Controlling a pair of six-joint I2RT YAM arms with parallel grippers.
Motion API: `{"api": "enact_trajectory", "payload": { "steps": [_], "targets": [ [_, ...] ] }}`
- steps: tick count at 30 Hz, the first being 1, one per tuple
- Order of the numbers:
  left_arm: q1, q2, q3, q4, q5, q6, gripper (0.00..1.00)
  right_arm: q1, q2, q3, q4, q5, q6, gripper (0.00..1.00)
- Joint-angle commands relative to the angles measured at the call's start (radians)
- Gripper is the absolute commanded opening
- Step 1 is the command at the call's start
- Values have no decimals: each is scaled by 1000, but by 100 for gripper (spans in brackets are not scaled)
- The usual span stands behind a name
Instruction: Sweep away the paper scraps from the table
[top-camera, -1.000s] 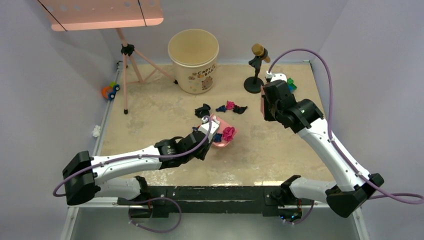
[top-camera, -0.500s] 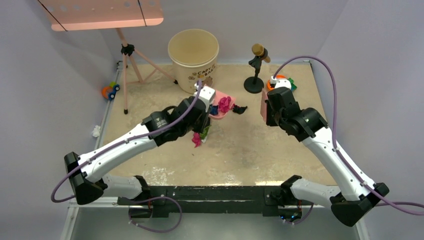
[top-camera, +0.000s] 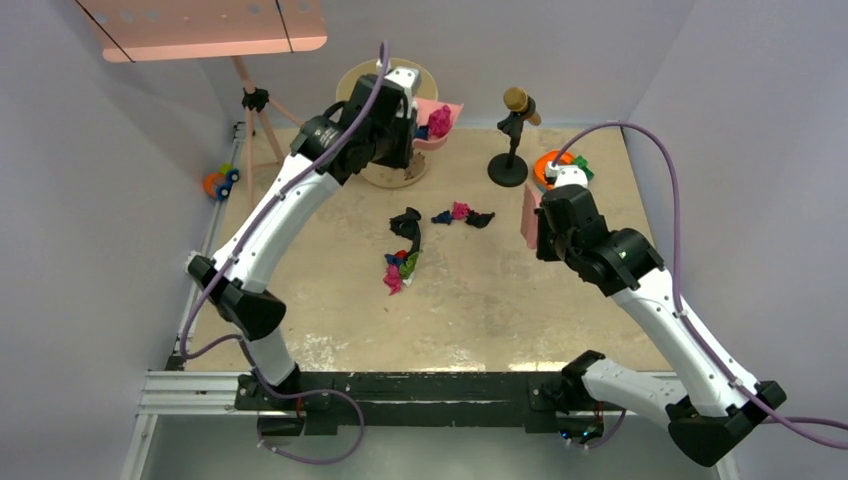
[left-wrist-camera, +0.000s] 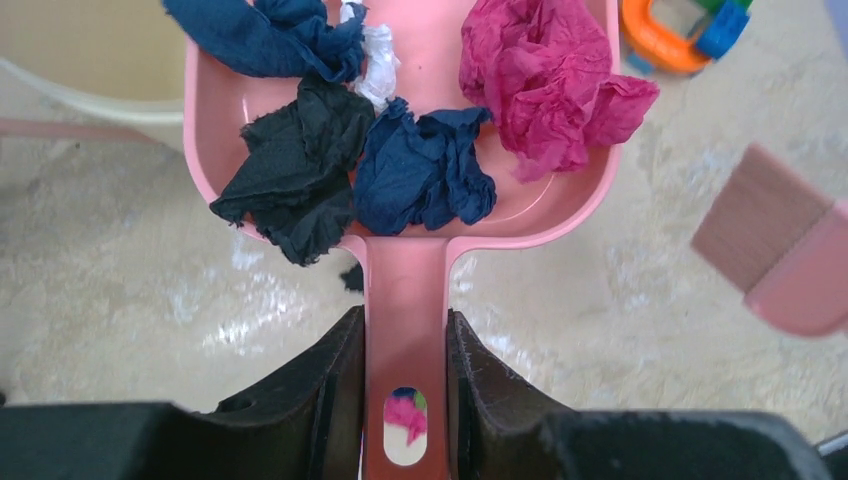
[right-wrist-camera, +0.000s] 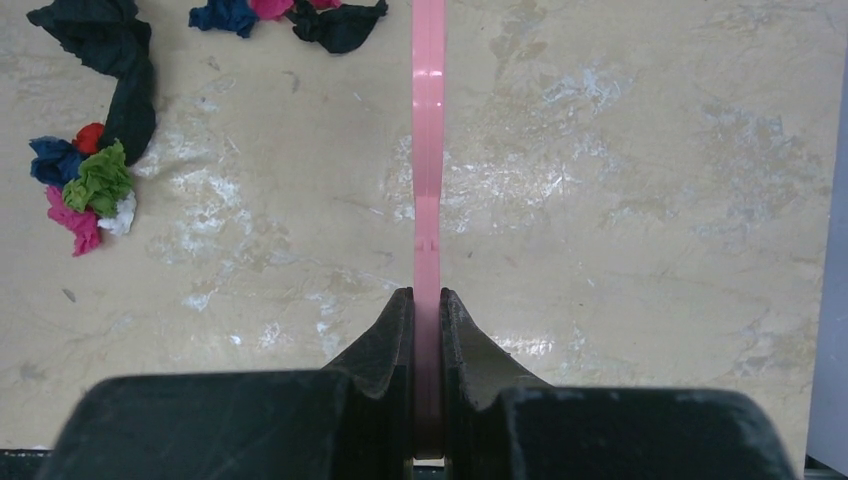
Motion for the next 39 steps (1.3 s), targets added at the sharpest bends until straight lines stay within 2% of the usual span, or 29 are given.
{"api": "enact_trajectory", "payload": {
  "steps": [1,3,5,10,14,18,20,21,29,33,36,39],
  "targets": [
    [73,135,302,-114,127,-33,0,-2,-47,-18,30,-7,-5,0],
    [119,201,408,-140,197,-90,0,-2,-54,-25,30,-15,-2,0],
    [171,226,431,-120,284,-165,0,-3,-61,-29,27,-18,1,0],
    [277,188,259,81,491,-406,0,-3,-67,-29,29,-29,5,0],
    [344,169,104,317,654,-631,0,-2,-62,-24,34,-53,11,0],
    [403,139,-153,724,798,-955,0,-3,-59,-20,36,-73,13,0],
    [419,148,-209,909,834,-1084,0,-2,-59,-22,35,-79,16,0],
    [422,156,-208,949,847,-1117,0,-3,-60,-23,35,-81,17,0],
    [427,131,-222,1062,838,-1185,0,-2,-48,-27,35,-100,18,0],
    [430,108,-281,1157,851,-1250,0,-3,-34,-29,51,-129,17,0],
    [433,97,-335,1248,864,-1309,0,-2,-23,-31,78,-187,13,0],
    [431,84,-334,1258,885,-1288,0,-2,-17,-36,117,-292,-10,0]
  ]
}}
